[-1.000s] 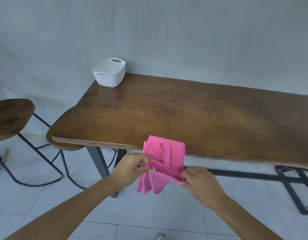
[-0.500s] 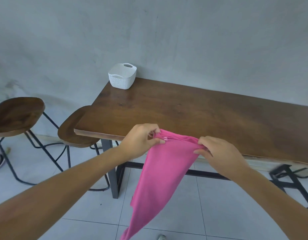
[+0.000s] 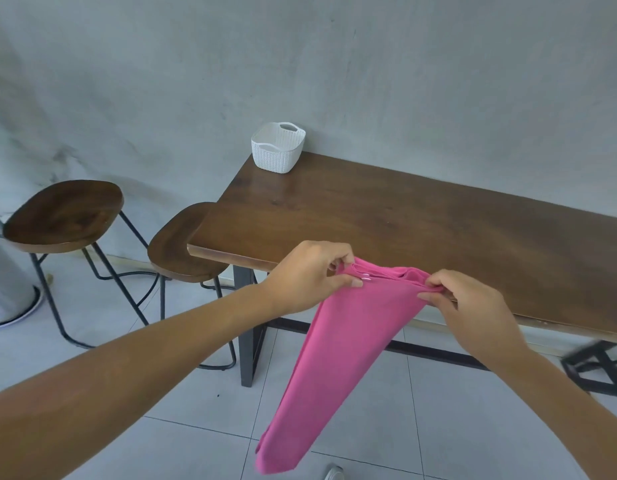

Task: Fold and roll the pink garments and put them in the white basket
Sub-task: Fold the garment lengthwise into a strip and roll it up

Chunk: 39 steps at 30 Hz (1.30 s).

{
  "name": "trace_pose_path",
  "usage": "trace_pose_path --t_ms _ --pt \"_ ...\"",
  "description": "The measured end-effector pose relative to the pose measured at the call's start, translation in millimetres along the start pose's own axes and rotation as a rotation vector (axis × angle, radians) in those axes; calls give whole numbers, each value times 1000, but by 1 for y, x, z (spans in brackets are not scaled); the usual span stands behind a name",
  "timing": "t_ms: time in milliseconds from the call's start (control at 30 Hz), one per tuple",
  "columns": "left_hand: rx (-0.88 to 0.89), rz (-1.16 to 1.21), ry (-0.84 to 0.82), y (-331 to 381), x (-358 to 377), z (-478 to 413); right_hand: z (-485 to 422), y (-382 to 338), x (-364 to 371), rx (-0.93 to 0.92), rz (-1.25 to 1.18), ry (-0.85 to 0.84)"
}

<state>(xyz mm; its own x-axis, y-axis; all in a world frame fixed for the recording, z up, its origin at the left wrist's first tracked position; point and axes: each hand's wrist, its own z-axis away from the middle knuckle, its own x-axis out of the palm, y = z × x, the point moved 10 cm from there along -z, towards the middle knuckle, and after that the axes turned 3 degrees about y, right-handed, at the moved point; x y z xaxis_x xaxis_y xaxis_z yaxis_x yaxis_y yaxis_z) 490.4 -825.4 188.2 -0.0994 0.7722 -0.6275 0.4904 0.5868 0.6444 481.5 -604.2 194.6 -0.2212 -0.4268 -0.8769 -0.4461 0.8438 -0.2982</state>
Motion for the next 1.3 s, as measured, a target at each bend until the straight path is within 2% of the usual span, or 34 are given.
trace_pose_path --t_ms 133,367,567,767,933,1133,1300 --pt "18 -36 -2 -1 2 2 1 -1 2 -41 44 29" --pt "-14 -23 -1 -21 10 -9 -2 9 1 7 48 0" --pt "-73 41 80 -44 15 -34 -14 16 11 -4 147 -16" --pt "-140 74 104 -63 38 -59 -28 46 33 148 29 -16" --pt "-217 135 105 -79 56 -72 -34 66 47 303 -149 69" --pt "-456 224 132 -118 81 -83 -44 85 59 321 -251 146" --pt "-580 209 170 -138 105 -97 -58 127 82 457 -336 160"
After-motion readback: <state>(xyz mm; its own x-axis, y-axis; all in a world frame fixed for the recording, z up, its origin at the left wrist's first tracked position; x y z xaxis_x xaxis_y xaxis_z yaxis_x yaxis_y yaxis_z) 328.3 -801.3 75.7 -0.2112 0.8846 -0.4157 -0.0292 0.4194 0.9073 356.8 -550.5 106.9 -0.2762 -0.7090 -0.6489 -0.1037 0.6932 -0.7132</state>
